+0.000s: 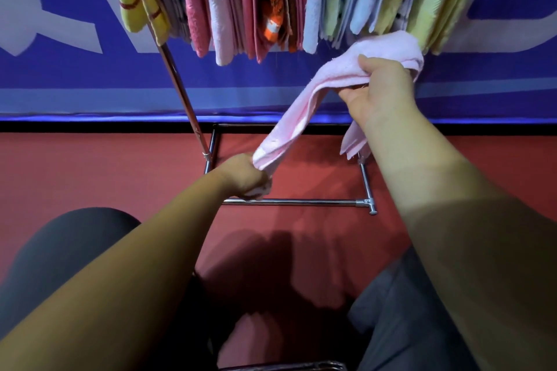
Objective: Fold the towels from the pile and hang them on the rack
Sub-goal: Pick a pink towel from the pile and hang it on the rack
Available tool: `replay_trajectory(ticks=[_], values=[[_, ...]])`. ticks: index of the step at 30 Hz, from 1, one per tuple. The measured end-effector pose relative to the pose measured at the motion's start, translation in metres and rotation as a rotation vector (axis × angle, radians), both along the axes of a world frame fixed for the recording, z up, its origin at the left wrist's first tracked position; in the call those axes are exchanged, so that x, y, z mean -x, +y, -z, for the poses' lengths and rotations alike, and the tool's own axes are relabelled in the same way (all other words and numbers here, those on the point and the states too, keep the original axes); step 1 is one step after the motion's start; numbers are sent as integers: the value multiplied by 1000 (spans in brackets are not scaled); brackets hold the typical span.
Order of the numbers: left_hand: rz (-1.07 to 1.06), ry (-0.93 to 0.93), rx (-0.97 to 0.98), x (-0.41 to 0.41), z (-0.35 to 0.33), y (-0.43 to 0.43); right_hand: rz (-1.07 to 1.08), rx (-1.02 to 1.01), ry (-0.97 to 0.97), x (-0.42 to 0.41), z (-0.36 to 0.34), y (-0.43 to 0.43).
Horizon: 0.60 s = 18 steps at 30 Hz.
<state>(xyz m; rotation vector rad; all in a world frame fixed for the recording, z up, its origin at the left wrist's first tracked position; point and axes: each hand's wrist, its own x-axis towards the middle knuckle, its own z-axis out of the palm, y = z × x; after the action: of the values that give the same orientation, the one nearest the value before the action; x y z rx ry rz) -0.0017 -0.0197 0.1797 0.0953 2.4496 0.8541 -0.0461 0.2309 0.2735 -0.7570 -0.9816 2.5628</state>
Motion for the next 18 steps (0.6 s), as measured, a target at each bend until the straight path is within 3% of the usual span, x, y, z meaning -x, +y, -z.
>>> replay_trajectory(ticks=[5,10,12,18], values=[[-45,35,70,2,-3,0,21,4,5,-2,2,-2],[-223,22,-190,5,-3,2,23,28,35,-1,0,-2],[-175,20,-193,7,1,-1,20,26,28,-1,0,-3],[83,34,184,13,15,-9,60,113,13,-1,2,0]])
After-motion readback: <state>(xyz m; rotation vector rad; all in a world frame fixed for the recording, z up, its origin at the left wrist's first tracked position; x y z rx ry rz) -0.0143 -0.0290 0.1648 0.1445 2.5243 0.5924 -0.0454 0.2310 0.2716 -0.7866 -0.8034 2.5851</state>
